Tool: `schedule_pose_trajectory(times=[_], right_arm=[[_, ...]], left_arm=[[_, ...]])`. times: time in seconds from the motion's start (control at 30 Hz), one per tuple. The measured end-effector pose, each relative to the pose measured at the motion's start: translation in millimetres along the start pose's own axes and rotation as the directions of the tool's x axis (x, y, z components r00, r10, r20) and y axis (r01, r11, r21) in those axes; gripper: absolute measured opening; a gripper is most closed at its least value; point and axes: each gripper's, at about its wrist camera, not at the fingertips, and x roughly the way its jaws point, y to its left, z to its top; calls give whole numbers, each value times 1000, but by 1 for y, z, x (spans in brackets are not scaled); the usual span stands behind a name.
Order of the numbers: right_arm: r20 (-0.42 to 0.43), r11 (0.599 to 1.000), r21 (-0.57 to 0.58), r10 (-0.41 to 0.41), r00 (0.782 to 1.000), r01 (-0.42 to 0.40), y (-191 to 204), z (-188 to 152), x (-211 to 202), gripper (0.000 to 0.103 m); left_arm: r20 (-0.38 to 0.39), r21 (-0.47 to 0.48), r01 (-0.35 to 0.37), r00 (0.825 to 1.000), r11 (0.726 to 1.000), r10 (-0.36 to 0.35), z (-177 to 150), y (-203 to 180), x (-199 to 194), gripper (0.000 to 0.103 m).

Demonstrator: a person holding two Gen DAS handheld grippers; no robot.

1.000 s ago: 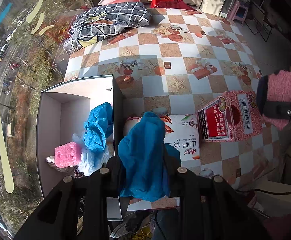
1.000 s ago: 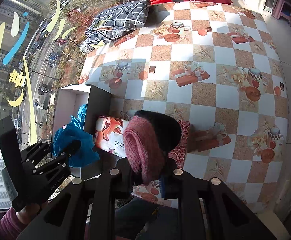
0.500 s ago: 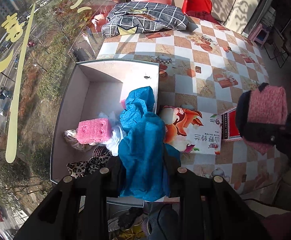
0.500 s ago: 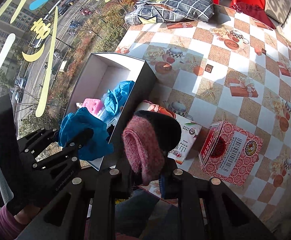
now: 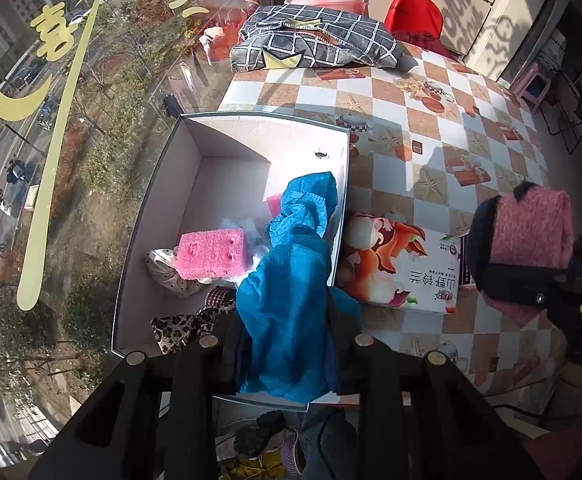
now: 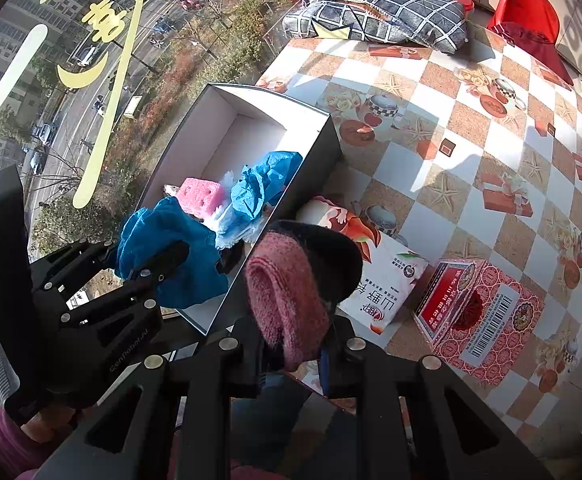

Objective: Organize soft objects
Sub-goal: 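Carry the blue bag and knit hat over the white box with both grippers, then lower the blue bag and knit hat into the box and open both grippers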

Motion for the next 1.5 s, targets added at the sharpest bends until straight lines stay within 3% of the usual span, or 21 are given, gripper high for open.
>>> schedule_pose_trajectory(times=[0.13, 0.67, 0.97, 1.5], right_arm=[[0, 1000, -21, -2, 1000, 2, 7, 4, 1, 20], [21, 997, -72, -6, 1000, 8, 19, 31, 1, 20], [20, 996, -89, -23, 1000, 25, 28, 63, 13, 20], [-6, 993, -110, -42, 999, 41, 38, 101, 39, 20]], left_arm=[[1, -16, 20, 1000, 1000, -20, 1, 3, -1, 33], [29, -93, -8, 1000, 996, 10, 16, 38, -3, 33], [8, -116, -50, 999, 992, 52, 40, 56, 15, 33], [-52, -141, -21, 999, 990, 14, 60, 67, 47, 33]])
